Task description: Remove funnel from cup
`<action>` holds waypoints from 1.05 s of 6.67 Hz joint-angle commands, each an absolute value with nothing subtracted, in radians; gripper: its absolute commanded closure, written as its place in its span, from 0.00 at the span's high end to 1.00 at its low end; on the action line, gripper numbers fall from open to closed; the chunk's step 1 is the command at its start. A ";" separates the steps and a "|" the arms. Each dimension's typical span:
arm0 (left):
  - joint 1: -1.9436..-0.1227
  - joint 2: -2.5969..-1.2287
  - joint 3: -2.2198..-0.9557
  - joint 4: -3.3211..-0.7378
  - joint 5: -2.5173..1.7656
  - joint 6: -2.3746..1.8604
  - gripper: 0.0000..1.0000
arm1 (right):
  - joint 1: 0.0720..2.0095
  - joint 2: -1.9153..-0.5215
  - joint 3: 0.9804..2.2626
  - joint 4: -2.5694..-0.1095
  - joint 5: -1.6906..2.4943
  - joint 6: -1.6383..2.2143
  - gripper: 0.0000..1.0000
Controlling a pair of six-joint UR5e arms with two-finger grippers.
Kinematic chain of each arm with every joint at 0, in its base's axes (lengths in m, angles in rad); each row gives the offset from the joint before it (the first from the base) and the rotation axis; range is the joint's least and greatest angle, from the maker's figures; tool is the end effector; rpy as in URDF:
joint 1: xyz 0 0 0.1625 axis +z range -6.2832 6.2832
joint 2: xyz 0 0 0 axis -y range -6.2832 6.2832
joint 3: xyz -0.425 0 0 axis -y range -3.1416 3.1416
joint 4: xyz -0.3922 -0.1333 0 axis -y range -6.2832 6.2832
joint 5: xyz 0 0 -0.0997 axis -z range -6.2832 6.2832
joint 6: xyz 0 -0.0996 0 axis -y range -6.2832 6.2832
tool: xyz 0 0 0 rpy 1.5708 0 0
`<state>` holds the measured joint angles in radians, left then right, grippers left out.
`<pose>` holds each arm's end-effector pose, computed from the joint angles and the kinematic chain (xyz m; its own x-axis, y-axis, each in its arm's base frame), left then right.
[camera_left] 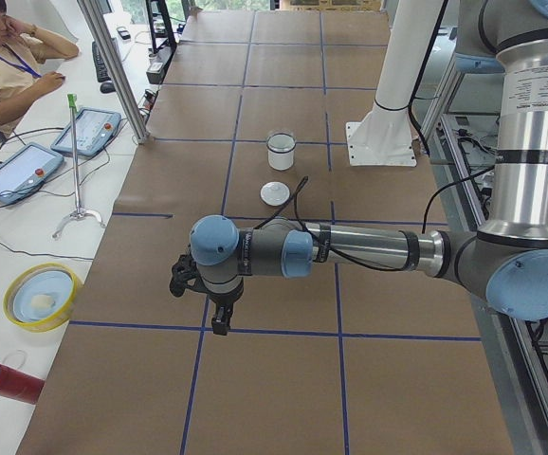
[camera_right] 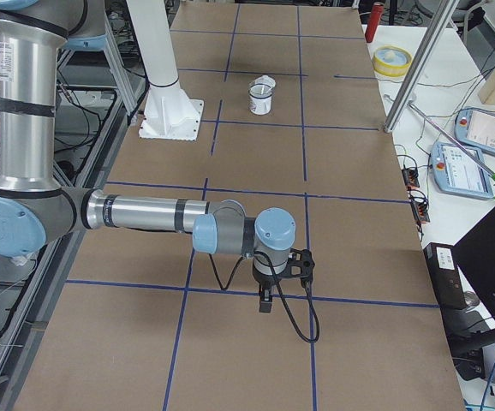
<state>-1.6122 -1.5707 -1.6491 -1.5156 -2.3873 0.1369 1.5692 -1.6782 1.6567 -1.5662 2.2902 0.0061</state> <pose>-0.0810 -0.4893 0.6227 0.6841 0.1248 -0.7186 -0.0525 0.9911 0.1222 0.0670 -0.4451 0.6701 0.7522 0.0160 0.6587 -0.0030 0.9998 -0.0209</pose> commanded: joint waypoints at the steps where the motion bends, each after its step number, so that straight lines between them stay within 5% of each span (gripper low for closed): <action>1: -1.602 -1.578 -1.657 -1.514 -2.385 0.138 1.00 | 1.569 -1.678 1.657 -1.566 2.290 0.006 1.00; 4: -1.586 -1.592 -1.715 -1.513 -2.387 0.135 1.00 | 1.569 -1.678 1.657 -1.566 2.290 0.006 1.00; 7: -1.591 -1.804 -1.712 -1.599 -2.388 0.038 1.00 | 1.569 -1.678 1.657 -1.566 2.290 0.006 1.00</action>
<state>-1.5858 -1.7396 -1.7018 -1.5574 -2.3881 0.0936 1.5693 -1.6782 1.6562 -1.5662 2.2903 0.0061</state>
